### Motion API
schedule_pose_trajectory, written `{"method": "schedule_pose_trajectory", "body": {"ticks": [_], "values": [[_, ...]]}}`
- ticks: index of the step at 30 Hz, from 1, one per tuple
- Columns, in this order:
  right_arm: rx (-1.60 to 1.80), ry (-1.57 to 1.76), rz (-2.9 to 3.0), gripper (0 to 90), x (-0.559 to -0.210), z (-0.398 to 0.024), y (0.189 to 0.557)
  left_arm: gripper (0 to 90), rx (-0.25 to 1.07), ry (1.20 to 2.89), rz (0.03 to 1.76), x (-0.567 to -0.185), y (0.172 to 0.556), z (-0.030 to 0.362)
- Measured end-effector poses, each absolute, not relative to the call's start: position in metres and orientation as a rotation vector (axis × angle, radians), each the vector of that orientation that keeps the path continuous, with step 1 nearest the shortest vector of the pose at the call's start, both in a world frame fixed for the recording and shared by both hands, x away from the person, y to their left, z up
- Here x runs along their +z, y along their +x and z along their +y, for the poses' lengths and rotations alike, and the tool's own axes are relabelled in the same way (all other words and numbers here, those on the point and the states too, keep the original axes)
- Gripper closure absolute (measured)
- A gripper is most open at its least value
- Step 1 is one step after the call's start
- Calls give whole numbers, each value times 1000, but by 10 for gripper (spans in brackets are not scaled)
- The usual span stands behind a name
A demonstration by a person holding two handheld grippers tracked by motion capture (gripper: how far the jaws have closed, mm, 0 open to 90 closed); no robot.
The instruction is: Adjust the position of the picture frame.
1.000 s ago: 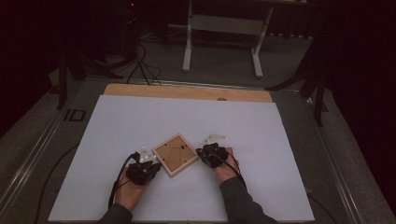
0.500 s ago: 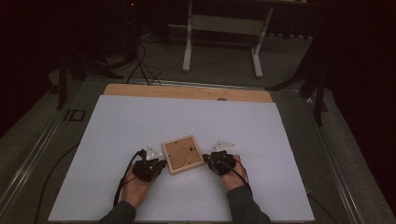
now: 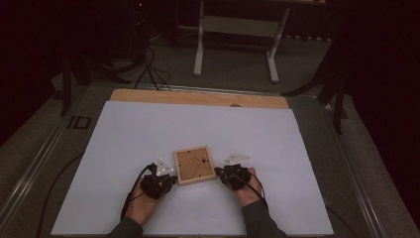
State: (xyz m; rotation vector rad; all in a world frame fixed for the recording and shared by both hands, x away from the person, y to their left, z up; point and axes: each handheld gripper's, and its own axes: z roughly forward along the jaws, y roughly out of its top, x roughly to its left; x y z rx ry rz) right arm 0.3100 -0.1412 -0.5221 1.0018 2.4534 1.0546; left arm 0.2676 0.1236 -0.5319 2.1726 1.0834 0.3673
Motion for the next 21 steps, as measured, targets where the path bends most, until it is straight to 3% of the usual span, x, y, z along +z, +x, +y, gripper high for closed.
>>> {"method": "schedule_pose_trajectory", "body": {"ticks": [11,21], "values": [[1043,1007,2483,897,-521,-144,305,896,373,2172,1072,-530,263,123],[1044,1015,2464,897,-521,-143,310,897,402,2139,1127,-534,284,122]]}}
